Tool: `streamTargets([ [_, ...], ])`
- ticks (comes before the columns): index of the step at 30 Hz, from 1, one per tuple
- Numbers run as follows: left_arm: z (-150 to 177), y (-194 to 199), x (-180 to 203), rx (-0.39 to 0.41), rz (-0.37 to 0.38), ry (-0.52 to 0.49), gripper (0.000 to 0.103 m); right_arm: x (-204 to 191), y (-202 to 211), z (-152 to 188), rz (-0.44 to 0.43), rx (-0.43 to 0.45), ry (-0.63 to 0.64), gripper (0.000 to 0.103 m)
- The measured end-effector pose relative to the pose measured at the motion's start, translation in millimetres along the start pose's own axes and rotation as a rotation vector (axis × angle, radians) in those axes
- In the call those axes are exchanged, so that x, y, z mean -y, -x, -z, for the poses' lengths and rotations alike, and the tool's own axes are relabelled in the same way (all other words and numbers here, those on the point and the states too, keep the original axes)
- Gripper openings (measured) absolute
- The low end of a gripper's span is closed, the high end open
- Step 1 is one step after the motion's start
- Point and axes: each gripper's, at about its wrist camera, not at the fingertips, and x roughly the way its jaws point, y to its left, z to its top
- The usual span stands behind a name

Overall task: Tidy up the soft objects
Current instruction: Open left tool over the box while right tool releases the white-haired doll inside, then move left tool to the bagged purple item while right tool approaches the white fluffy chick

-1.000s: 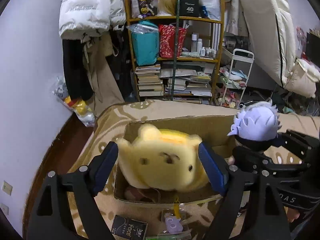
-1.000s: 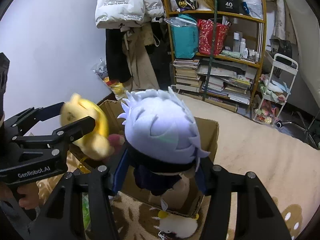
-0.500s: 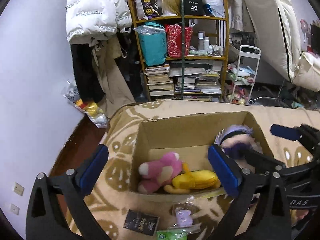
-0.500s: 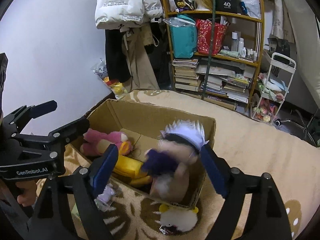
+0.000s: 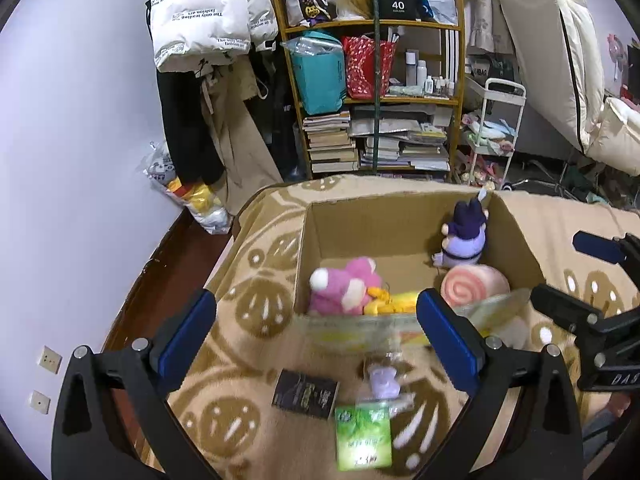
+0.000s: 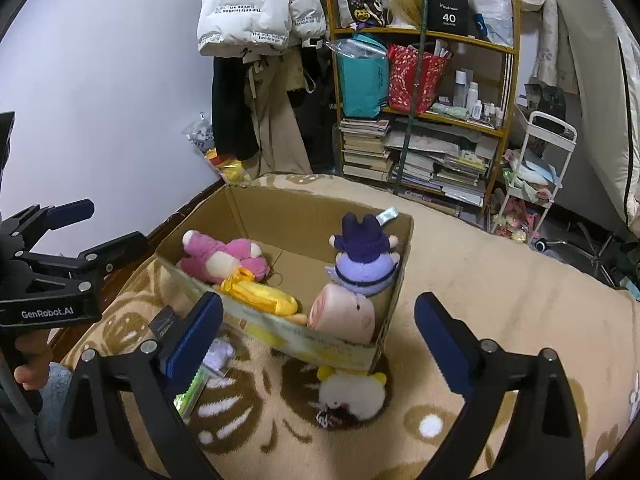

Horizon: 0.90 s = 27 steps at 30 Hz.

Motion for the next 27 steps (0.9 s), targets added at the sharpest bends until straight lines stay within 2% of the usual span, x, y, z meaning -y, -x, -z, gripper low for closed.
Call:
streamTargets([
  [13, 36, 11, 6, -0.08, 0.014, -0.01, 0.099, 9, 16, 23, 0.012, -0.043, -0.085, 0.101],
  [18, 50, 4, 8, -0.125, 0.024, 0.002, 0.099, 10, 11, 31, 0.014, -0.069, -0.098, 0.101],
  [27, 54, -12, 16, -0.167, 0.037, -0.019, 0.099, 12, -8, 37, 0.02, -0.111, -0.126, 0.101],
])
